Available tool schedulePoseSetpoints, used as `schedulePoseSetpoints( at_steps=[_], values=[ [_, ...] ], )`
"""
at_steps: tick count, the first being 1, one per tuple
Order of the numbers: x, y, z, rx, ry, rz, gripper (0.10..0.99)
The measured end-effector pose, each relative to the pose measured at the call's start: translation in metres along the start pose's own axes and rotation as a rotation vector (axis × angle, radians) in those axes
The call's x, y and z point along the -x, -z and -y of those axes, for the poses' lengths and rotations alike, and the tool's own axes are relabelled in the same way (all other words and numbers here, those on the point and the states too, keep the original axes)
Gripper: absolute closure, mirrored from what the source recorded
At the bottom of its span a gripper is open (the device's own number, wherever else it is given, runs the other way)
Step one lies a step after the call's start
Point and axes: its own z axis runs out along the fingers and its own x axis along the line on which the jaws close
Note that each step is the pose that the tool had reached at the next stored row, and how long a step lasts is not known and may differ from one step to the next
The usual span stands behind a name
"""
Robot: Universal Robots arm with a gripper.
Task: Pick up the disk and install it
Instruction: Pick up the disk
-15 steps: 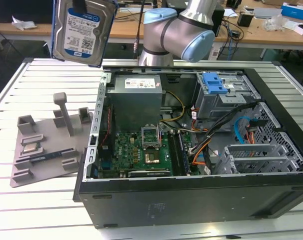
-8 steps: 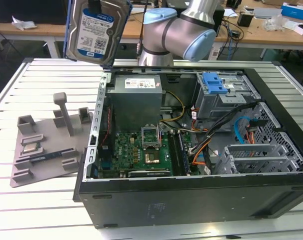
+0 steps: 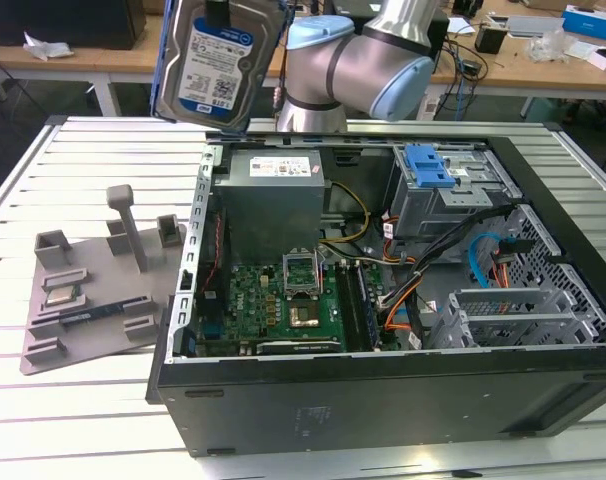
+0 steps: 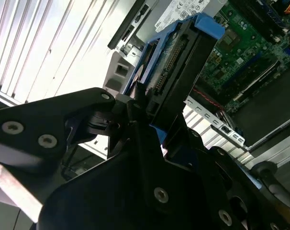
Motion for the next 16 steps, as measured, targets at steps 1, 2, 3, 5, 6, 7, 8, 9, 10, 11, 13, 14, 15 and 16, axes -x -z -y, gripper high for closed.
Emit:
schedulePoseSetpoints(
  at_steps=[1, 2, 3, 5, 6, 7, 8, 9, 10, 11, 13, 14, 15, 16],
  values=[
    [-0.0003, 0.0001, 0.0022, 0.0, 0.0, 0.0, 0.718],
    [-0.0009, 0.0004, 0.0073, 0.0, 0.0, 0.0, 0.718],
    [-0.0014, 0.0007, 0.012, 0.001, 0.0, 0.0001, 0.718],
    [-0.0023, 0.0012, 0.0195, 0.001, 0.0, 0.0001, 0.718],
    [-0.0029, 0.0015, 0.025, 0.002, 0.0, 0.0001, 0.718],
    [-0.0033, 0.0017, 0.0281, 0.002, 0.0, 0.0002, 0.718],
    [-0.0036, 0.0019, 0.0312, 0.002, 0.0, 0.0002, 0.718],
    [-0.0044, 0.0023, 0.038, 0.003, 0.0, 0.0003, 0.718],
    [-0.0051, 0.0027, 0.0444, 0.003, 0.0, 0.0004, 0.718],
    [-0.0058, 0.003, 0.0499, 0.003, 0.0, 0.0003, 0.718],
    [-0.0068, 0.0036, 0.0586, 0.004, 0.0, 0.0003, 0.718],
    [-0.0071, 0.0037, 0.0613, 0.004, 0.0, 0.0004, 0.718],
    [-0.0077, 0.0041, 0.0667, 0.004, 0.0, 0.0004, 0.718],
    [-0.0082, 0.0043, 0.071, 0.004, 0.0, 0.0004, 0.718]
  ],
)
